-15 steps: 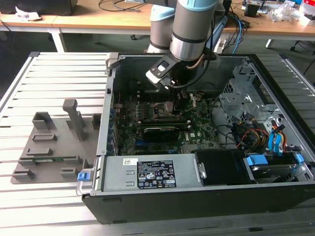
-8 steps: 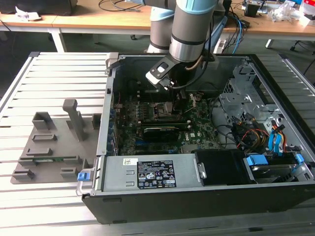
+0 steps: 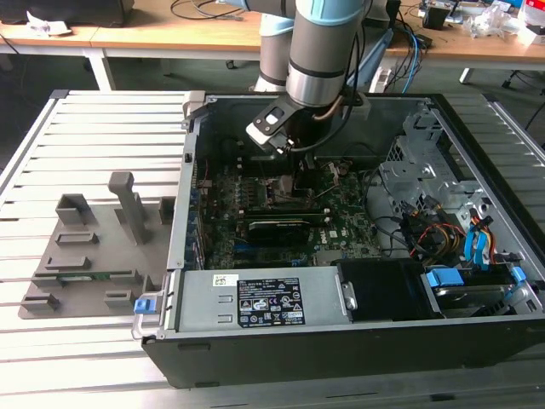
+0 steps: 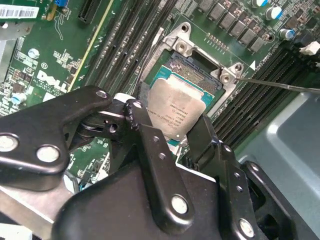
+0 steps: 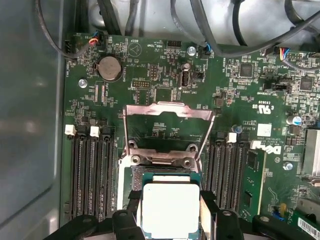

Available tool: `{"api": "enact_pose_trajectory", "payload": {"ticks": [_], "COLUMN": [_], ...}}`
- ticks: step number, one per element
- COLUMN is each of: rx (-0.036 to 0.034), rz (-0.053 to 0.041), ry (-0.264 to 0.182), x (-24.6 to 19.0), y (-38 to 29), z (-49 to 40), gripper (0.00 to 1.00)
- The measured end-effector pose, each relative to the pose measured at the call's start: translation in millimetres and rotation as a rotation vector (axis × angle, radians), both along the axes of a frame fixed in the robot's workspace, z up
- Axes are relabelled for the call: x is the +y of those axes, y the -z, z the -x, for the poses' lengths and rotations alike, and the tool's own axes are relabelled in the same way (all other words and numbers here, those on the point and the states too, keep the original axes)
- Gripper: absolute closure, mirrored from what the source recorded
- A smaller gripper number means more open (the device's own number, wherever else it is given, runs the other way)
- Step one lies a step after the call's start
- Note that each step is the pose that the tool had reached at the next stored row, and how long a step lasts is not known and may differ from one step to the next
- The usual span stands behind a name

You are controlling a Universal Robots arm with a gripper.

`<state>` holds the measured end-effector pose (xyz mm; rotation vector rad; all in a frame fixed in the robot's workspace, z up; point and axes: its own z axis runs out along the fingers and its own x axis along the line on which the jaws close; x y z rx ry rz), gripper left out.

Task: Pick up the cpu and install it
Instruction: 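Place the cpu into insertion slot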

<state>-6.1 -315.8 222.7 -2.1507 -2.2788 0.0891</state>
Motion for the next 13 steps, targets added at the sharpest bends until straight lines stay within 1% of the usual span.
{"api": "enact_pose_trajectory", "payload": {"ticks": [8, 9, 10, 11, 13], "rx": [0.0, 0.0, 0.0001, 0.0, 0.0], "rz": [0.0004, 0.0004, 0.0005, 0.0011, 0.0047], "ry": [0.0, 0.0, 0.0, 0.002, 0.013], "x": [0.1, 1.0, 3.7, 4.6, 5.1], "y": [10.2, 10.7, 11.2, 12.3, 15.0], "z": [0.7, 0.8, 0.8, 1.1, 2.6], "gripper": [0.45, 0.45, 0.45, 0.45, 0.45]}}
